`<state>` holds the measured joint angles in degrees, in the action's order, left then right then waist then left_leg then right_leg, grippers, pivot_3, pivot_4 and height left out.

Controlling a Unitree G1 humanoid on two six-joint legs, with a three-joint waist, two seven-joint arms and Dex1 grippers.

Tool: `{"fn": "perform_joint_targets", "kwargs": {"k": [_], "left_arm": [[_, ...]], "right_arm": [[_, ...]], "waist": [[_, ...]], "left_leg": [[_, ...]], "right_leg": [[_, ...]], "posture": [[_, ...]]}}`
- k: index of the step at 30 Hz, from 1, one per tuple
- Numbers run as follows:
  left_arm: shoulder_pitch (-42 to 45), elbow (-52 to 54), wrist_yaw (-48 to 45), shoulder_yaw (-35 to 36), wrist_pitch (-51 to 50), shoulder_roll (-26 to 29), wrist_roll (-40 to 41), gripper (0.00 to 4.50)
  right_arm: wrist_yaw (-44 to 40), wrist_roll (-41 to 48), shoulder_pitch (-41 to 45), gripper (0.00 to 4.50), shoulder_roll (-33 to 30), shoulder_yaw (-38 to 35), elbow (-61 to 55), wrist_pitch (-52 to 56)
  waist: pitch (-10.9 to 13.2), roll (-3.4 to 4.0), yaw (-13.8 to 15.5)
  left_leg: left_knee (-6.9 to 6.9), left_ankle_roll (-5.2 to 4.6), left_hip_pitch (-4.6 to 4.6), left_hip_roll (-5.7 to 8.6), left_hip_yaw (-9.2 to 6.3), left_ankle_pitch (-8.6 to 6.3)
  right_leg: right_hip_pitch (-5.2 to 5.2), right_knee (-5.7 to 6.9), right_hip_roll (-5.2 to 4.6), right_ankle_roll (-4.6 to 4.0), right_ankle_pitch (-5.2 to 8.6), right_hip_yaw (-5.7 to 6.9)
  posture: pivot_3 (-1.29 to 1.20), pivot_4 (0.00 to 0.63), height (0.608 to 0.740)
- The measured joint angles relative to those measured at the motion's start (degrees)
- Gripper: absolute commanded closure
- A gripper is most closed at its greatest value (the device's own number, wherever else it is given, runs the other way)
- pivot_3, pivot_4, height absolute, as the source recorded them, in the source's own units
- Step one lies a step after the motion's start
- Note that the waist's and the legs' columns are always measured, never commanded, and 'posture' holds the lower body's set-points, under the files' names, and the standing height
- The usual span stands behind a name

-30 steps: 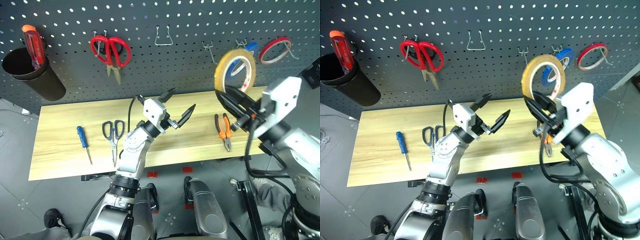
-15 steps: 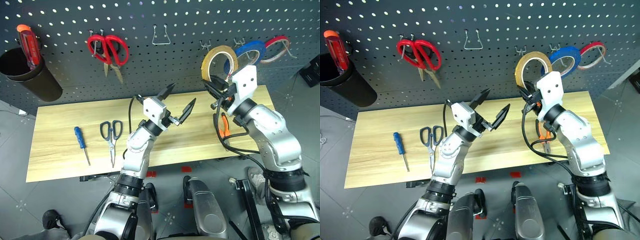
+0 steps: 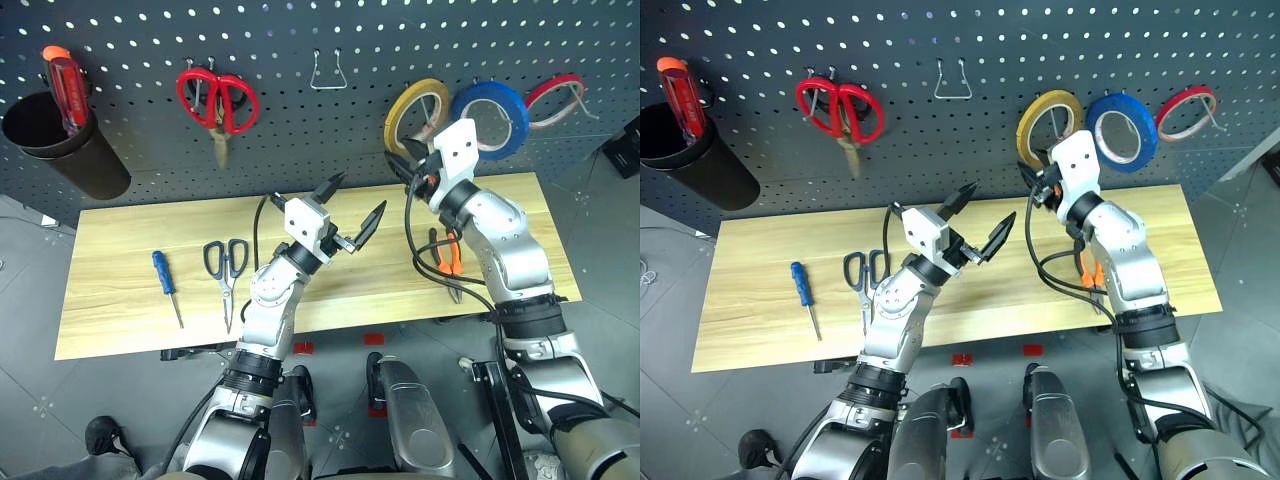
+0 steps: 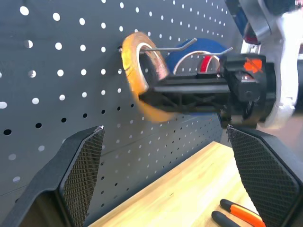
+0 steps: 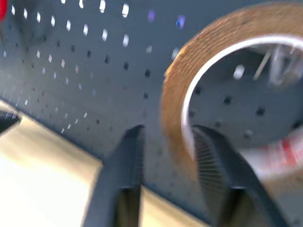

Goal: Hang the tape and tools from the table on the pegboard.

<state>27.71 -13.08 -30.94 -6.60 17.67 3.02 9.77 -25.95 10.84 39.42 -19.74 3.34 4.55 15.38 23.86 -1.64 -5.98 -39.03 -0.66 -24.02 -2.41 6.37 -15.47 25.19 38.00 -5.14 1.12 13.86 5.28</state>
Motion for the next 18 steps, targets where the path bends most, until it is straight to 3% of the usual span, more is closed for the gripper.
{"fn": "perform_joint_targets", "kwargs": {"k": [2,5,9,11,14,18], "left_arm": [[0.01,0.05,-0.85,-0.48,-0.65,1.32,-0.28,0.11],[-0.4,0.19,-3.68,-1.8,-3.74,5.19,-1.04,0.11],[-2.79,2.99,-8.18,-3.37,-11.5,12.23,-2.0,0.11],[-4.18,4.51,-11.35,-4.46,-17.02,16.19,-2.1,0.11],[-6.19,8.27,-16.55,-6.42,-25.55,20.07,-0.85,0.11],[-6.38,12.1,-18.59,-7.4,-29.63,20.41,-0.64,0.11]], "right_arm": [[-0.12,0.81,-3.7,1.06,-1.36,-0.41,-5.99,3.58],[-1.27,7.28,-14.43,0.03,-6.41,-3.27,-24.49,15.77],[1.0,19.79,-27.02,0.03,-8.63,-13.01,-41.43,32.98],[4.95,21.29,-31.61,0.03,-8.4,-16.32,-43.77,40.06],[13.78,15.9,-30.73,0.03,-6.06,-16.52,-33.48,46.45],[18.98,10.37,-23.55,0.03,-4.06,-13.22,-21.94,47.18]], "waist": [[0.0,0.0,0.17],[0.01,0.01,0.87],[0.03,0.05,0.96],[0.04,0.05,0.8],[0.12,0.14,0.42],[0.35,0.42,0.01]], "left_leg": [[0.02,0.0,0.0,0.0,-0.02,0.0],[0.07,0.01,0.0,-0.04,-0.04,0.0],[0.04,0.01,0.13,-0.09,-0.1,-0.01],[0.05,0.01,0.19,-0.09,-0.09,-0.01],[0.05,0.01,0.2,-0.06,0.1,0.01],[0.11,0.03,0.19,-0.06,0.23,0.03]], "right_leg": [[0.01,-0.01,0.0,0.0,0.0,0.01],[0.02,-0.03,0.02,0.0,0.0,0.01],[-0.12,-0.01,0.04,0.0,0.0,-0.1],[-0.14,0.02,0.05,-0.01,0.0,-0.18],[0.0,0.05,0.03,-0.06,-0.02,-0.23],[0.16,0.08,0.09,-0.06,-0.01,-0.61]], "posture": [[-0.23,0.386,0.74],[-0.23,0.402,0.74],[-0.26,0.433,0.74],[-0.27,0.45,0.74],[-0.26,0.464,0.74],[-0.24,0.474,0.74]]}}
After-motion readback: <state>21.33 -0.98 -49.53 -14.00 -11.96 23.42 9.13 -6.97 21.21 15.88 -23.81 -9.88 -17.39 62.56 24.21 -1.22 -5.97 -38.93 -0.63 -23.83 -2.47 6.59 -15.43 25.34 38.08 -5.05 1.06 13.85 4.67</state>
